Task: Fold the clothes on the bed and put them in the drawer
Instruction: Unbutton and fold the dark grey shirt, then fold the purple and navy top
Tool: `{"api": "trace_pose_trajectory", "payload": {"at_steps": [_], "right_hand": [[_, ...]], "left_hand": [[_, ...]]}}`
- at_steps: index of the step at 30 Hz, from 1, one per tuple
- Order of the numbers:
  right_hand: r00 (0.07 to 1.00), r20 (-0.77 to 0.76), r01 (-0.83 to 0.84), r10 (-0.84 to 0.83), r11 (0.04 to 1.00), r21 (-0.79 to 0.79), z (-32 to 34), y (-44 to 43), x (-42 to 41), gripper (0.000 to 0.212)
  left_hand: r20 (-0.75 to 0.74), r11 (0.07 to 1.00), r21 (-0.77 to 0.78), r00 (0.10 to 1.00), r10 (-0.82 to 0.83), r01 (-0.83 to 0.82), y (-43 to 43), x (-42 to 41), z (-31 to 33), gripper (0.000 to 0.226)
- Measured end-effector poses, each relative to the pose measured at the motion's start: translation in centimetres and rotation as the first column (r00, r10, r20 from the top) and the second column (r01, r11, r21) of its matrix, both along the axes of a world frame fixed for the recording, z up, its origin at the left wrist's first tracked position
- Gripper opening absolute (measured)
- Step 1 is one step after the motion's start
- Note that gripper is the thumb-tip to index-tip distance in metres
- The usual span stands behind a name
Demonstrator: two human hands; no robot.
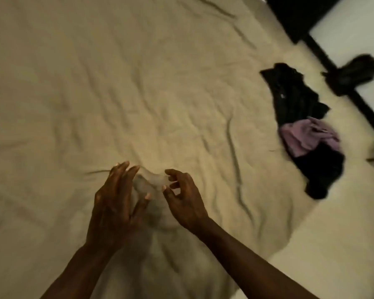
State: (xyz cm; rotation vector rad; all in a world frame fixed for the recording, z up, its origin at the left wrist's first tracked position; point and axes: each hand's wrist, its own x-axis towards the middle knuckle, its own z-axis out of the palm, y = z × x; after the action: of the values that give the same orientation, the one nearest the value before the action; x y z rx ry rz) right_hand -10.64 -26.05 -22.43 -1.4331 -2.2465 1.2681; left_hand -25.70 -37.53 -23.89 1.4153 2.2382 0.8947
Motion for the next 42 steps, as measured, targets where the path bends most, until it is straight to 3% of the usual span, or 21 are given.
{"api": "trace_pose_trajectory", "payload": {"at_steps": [2,4,7,10,14,17,20,22,23,25,27,28,29,30,31,32,34,35,36,39,42], "right_hand": [[0.994,0.025,0.107,-0.109,0.993,0.057,0.8,2.4,3.4,0.043],[0.963,0.038,0.259,-0.268,0.953,0.158,1.5,9.8,13.9,0.043],[0.890,0.115,0.384,-0.442,0.860,0.335,1.8,18.7,23.9,0.047],[0.780,0.247,0.442,-0.575,0.785,0.434,2.2,26.4,31.2,0.064],[0.568,0.330,0.561,-0.754,0.648,0.515,1.9,36.2,39.9,0.100],[0.559,0.306,0.681,-0.771,0.637,0.361,0.7,41.7,44.4,0.113],[0.644,0.141,0.753,-0.752,0.655,0.059,0.3,43.8,45.5,0.064],[0.592,-0.088,0.802,-0.801,0.596,-0.041,1.3,43.3,44.3,0.045],[0.555,-0.222,0.804,-0.801,0.586,-0.104,2.2,42.3,42.9,0.044],[0.546,-0.417,0.700,-0.727,0.669,-0.251,4.1,39.1,39.0,0.039],[0.650,-0.451,0.490,-0.611,0.791,-0.366,5.0,34.7,34.5,0.033],[0.753,-0.407,0.384,-0.516,0.848,-0.365,4.5,32.5,32.2,0.032],[0.859,-0.328,0.280,-0.392,0.898,-0.339,3.9,30.5,30.2,0.035],[0.937,-0.235,0.172,-0.257,0.929,-0.328,2.8,29.1,28.5,0.043],[0.981,-0.146,0.076,-0.128,0.947,-0.313,1.6,28.0,27.3,0.047],[0.997,-0.075,-0.009,-0.014,0.955,-0.298,0.8,26.9,26.1,0.048],[0.991,0.009,-0.122,0.133,0.936,-0.331,-0.4,25.7,25.4,0.045],[0.991,0.009,-0.123,0.136,0.925,-0.359,-0.7,25.3,25.6,0.041],[0.996,-0.004,-0.084,0.088,0.933,-0.351,-1.0,25.2,25.9,0.036],[0.977,-0.083,0.186,-0.199,0.972,-0.143,-1.5,26.1,27.5,0.020],[0.884,-0.165,0.443,-0.438,0.897,-0.007,-1.2,28.5,28.4,0.014]], "left_hand": [[-0.022,0.998,-0.026,0.998,-0.052,0.051,2.8,2.5,-0.3,0.070],[-0.060,0.979,-0.016,0.977,-0.205,0.204,11.9,10.6,-0.7,0.070],[-0.144,0.955,-0.068,0.944,-0.295,0.288,22.0,17.6,-2.9,0.072],[-0.197,0.941,-0.140,0.922,-0.333,0.310,30.5,22.1,-5.5,0.075],[-0.249,0.934,-0.291,0.926,-0.284,0.208,37.0,27.2,-9.2,0.084],[-0.338,0.927,-0.356,0.909,-0.244,0.117,37.6,28.7,-11.0,0.092],[-0.375,0.921,-0.372,0.890,-0.261,0.113,37.2,28.2,-10.9,0.095],[-0.361,0.905,-0.405,0.886,-0.291,0.132,37.2,28.0,-10.6,0.096],[-0.336,0.899,-0.417,0.896,-0.291,0.135,37.3,28.0,-10.2,0.096],[-0.234,0.904,-0.408,0.942,-0.238,0.127,37.8,28.2,-9.4,0.093],[0.015,0.936,-0.344,0.997,-0.075,0.075,38.8,28.5,-7.8,0.081],[0.270,0.959,-0.279,0.963,0.021,0.057,39.4,28.4,-6.3,0.072],[0.604,0.979,-0.203,0.788,0.119,0.008,39.8,28.5,-4.7,0.065],[0.856,0.984,-0.179,0.489,0.166,-0.020,40.3,28.7,-3.0,0.064],[0.930,0.977,-0.213,0.302,0.212,-0.030,40.4,28.7,-2.0,0.063],[0.934,0.972,-0.235,0.272,0.230,-0.015,39.7,28.4,-1.2,0.053],[0.811,0.957,-0.288,0.522,0.265,-0.038,38.6,28.4,-1.8,0.012],[0.722,0.945,-0.318,0.626,0.296,-0.079,37.8,28.1,-2.6,0.010],[0.686,0.930,-0.342,0.640,0.346,-0.136,37.3,27.8,-3.4,0.018],[0.685,0.881,-0.314,0.558,0.468,-0.353,35.5,25.3,-5.1,0.016],[0.631,0.859,-0.302,0.590,0.505,-0.413,33.3,23.8,-5.0,0.039]]}}
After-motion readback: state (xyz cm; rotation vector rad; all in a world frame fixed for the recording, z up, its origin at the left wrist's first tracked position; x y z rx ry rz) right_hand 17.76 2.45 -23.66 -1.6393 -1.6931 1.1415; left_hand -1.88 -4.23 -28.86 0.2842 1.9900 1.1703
